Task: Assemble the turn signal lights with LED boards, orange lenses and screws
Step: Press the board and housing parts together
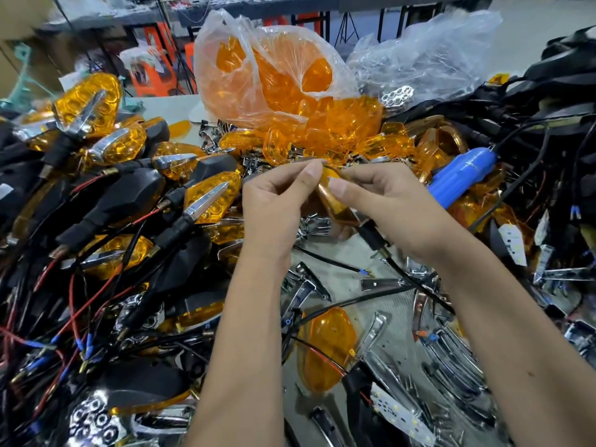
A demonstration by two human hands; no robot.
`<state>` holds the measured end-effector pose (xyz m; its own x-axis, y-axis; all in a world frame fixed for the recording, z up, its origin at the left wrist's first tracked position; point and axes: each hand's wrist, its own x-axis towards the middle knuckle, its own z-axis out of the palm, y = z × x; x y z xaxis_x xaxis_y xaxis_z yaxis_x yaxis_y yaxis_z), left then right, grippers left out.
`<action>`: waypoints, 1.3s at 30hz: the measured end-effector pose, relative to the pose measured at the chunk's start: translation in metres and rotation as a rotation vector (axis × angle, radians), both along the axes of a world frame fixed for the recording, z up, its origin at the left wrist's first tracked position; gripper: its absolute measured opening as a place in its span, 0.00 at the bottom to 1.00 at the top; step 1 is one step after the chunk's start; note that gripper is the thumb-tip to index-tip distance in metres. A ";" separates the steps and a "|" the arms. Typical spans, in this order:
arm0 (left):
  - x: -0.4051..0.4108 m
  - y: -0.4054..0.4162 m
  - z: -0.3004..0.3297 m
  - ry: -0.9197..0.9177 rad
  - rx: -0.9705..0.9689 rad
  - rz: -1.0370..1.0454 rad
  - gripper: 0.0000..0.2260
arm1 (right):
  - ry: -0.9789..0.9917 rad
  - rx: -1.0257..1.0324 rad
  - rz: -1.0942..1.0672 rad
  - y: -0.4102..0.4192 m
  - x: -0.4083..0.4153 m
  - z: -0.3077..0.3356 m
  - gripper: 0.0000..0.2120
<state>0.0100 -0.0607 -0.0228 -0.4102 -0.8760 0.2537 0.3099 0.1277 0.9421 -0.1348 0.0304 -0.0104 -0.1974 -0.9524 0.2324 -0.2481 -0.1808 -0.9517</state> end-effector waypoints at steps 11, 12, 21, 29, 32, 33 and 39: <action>-0.007 0.008 -0.008 -0.091 0.310 -0.145 0.12 | 0.055 0.158 -0.115 -0.007 0.005 -0.008 0.29; -0.007 0.007 -0.008 -0.093 0.313 -0.135 0.12 | 0.185 0.153 -0.118 -0.007 0.005 -0.007 0.30; 0.004 0.000 -0.008 -0.142 0.371 -0.177 0.07 | 0.221 0.074 -0.286 -0.004 -0.001 -0.007 0.11; 0.001 0.003 -0.006 -0.184 0.397 -0.177 0.11 | 0.207 0.148 -0.378 -0.004 -0.007 -0.012 0.13; 0.003 0.002 -0.005 -0.187 0.383 -0.184 0.12 | 0.239 0.196 -0.329 -0.005 -0.008 -0.017 0.14; 0.003 0.002 -0.005 -0.190 0.375 -0.183 0.12 | 0.233 0.209 -0.316 -0.005 -0.008 -0.018 0.13; 0.005 0.002 -0.005 -0.230 0.313 -0.164 0.10 | 0.270 0.215 -0.307 -0.005 -0.004 -0.014 0.07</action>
